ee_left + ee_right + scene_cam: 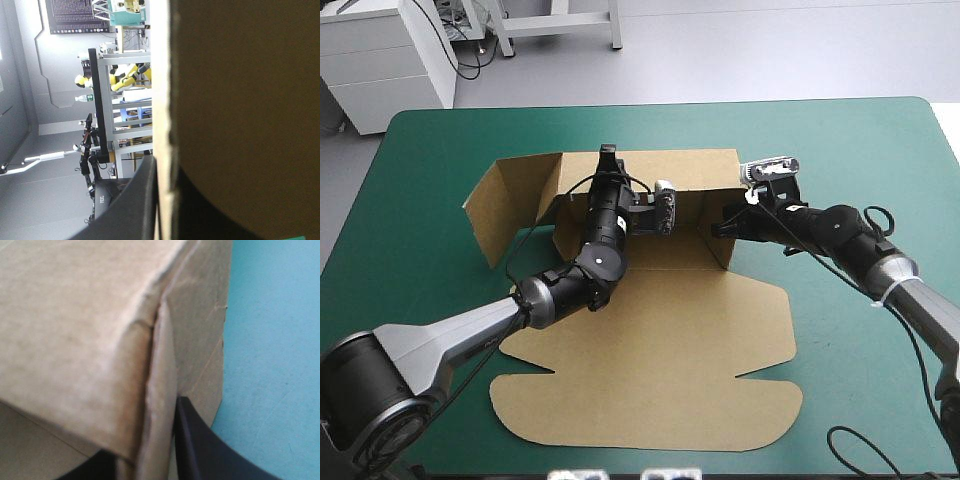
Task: Fold the box
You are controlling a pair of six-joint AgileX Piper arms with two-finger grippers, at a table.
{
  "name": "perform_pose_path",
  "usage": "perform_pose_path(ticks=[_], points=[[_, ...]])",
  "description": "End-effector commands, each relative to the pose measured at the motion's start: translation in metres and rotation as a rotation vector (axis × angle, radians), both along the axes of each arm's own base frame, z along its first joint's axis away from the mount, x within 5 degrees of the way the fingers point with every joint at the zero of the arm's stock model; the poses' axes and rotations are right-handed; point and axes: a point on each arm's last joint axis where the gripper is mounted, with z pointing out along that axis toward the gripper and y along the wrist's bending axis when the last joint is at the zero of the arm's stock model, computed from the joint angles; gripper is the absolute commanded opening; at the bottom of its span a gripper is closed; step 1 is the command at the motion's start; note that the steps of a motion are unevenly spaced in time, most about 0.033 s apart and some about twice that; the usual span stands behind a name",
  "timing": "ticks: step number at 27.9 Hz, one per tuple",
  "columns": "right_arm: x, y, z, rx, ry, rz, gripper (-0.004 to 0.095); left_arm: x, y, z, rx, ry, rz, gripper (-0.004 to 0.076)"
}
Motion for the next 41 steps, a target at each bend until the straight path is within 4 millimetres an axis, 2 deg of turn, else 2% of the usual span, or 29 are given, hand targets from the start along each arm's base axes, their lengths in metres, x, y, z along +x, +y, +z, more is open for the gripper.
perform_pose_path(ticks=[1, 4, 7, 9, 11, 14, 21, 28, 31, 41], points=[[-0.008, 0.006, 0.022, 0.09, -0.006, 0.034, -0.0019, -0.002, 0.001, 0.026, 0.008, -0.105, -0.028, -0.0006], [-0.011, 0.008, 0.02, 0.127, 0.047, 0.042, -0.0019, -0.002, 0.001, 0.026, 0.008, -0.105, -0.028, 0.0035], [-0.011, 0.007, 0.02, 0.102, 0.035, 0.049, -0.0017, -0.002, 0.001, 0.026, 0.008, -0.105, -0.028, 0.0125], [-0.01, 0.007, 0.02, 0.093, 0.02, 0.042, -0.0015, -0.002, 0.001, 0.026, 0.008, -0.106, -0.028, 0.0217], [-0.007, 0.005, 0.021, 0.078, -0.01, 0.02, -0.0015, -0.002, 0.001, 0.026, 0.008, -0.106, -0.028, 0.0349], [-0.005, 0.003, 0.022, 0.073, -0.025, 0.003, -0.0011, -0.002, 0.001, 0.026, -0.008, -0.104, -0.025, 0.0423], [0.001, -0.002, 0.025, 0.056, -0.087, -0.07, -0.001, -0.007, -0.002, 0.028, -0.007, -0.12, -0.014, 0.0425], [0.006, -0.005, 0.035, 0.044, -0.148, -0.108, -0.0007, -0.031, -0.027, 0.03, -0.011, -0.136, -0.08, 0.0425], [0.009, -0.005, 0.04, 0.025, -0.177, -0.101, -0.0007, -0.039, -0.031, 0.032, -0.009, -0.161, -0.063, 0.0425], [0.037, 0.001, 0.04, 0.045, -0.177, -0.131, -0.0003, -0.054, -0.038, 0.036, -0.019, -0.207, -0.021, 0.0425]])
